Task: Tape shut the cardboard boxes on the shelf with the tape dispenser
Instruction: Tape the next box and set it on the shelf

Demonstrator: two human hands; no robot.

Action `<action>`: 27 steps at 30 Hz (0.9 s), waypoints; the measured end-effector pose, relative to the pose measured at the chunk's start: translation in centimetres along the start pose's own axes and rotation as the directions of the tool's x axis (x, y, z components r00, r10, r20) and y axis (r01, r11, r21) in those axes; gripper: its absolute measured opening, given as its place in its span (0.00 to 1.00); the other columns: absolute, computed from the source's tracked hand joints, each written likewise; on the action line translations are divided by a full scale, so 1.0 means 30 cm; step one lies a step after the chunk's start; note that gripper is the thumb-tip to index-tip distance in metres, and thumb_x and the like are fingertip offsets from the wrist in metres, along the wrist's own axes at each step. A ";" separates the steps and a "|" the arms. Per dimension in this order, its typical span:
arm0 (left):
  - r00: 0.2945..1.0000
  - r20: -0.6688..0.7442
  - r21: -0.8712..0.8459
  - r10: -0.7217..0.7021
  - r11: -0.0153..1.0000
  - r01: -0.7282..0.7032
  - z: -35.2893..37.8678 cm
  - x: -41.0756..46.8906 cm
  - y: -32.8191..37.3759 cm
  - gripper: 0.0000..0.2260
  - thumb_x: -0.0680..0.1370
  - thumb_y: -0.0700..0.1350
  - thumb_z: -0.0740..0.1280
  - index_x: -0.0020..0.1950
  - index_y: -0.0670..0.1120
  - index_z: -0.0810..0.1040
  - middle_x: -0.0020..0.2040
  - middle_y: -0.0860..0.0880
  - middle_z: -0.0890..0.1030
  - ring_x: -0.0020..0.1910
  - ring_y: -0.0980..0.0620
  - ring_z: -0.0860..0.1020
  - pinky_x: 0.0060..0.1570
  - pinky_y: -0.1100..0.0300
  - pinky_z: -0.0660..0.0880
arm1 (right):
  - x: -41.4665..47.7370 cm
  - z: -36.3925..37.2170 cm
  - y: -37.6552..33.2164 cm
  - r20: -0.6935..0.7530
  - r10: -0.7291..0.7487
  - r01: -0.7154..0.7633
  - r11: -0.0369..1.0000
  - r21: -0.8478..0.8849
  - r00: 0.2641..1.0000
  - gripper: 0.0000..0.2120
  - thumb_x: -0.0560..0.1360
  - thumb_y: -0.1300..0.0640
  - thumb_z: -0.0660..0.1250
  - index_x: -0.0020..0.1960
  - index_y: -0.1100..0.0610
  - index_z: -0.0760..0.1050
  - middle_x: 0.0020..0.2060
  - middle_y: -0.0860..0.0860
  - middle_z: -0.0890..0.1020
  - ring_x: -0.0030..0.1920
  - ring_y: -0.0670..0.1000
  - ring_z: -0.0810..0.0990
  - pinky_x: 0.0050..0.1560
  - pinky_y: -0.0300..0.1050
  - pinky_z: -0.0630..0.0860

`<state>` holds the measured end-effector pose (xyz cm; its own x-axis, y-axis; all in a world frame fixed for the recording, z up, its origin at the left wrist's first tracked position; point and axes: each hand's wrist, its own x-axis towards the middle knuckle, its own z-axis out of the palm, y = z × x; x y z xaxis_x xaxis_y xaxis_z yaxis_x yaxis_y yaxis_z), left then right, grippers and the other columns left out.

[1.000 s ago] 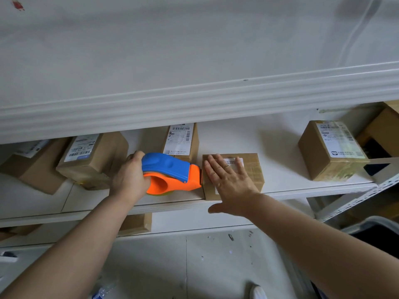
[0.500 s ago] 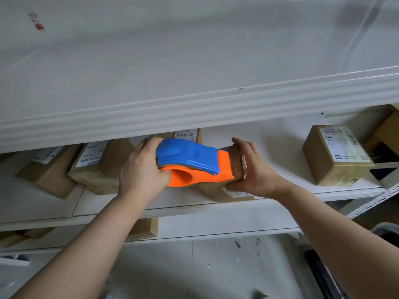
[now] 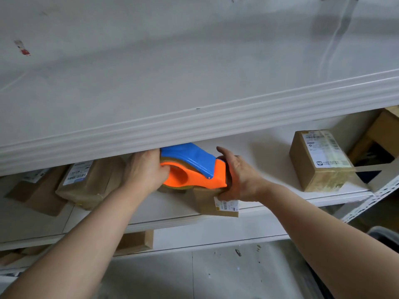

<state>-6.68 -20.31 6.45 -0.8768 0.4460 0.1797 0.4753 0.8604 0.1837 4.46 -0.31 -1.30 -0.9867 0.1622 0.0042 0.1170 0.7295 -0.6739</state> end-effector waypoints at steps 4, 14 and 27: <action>0.980 -0.053 0.027 -0.192 0.981 0.193 -0.025 0.016 -0.208 0.10 0.67 0.42 0.69 0.40 0.37 0.73 0.40 0.33 0.78 0.44 0.33 0.78 0.43 0.50 0.75 | -0.005 -0.017 0.026 0.053 -0.007 0.009 0.999 -0.048 0.999 0.59 0.54 0.44 0.75 0.78 0.52 0.48 0.70 0.48 0.67 0.70 0.52 0.61 0.74 0.53 0.54; 0.980 -0.110 -0.150 -0.165 0.978 0.148 0.057 0.001 -0.340 0.27 0.66 0.34 0.68 0.64 0.46 0.71 0.52 0.38 0.80 0.51 0.34 0.77 0.48 0.48 0.76 | 0.009 -0.021 0.030 0.095 -0.017 0.026 0.995 -0.093 0.995 0.57 0.60 0.50 0.79 0.78 0.52 0.47 0.70 0.47 0.65 0.70 0.50 0.60 0.75 0.54 0.53; 0.997 0.032 -0.345 -0.075 0.935 0.081 0.198 -0.112 -0.272 0.32 0.66 0.34 0.68 0.68 0.52 0.68 0.56 0.46 0.79 0.53 0.43 0.78 0.51 0.53 0.76 | 0.029 0.111 -0.161 0.253 0.019 0.155 0.746 -0.648 0.967 0.60 0.65 0.32 0.69 0.77 0.52 0.31 0.77 0.51 0.34 0.76 0.54 0.31 0.73 0.65 0.36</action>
<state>-8.05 -27.37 -1.40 -0.9118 0.3880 0.1348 0.3984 0.7557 0.5198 2.65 -5.91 -0.50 -0.9808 0.0026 -0.1950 0.0073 0.9997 -0.0230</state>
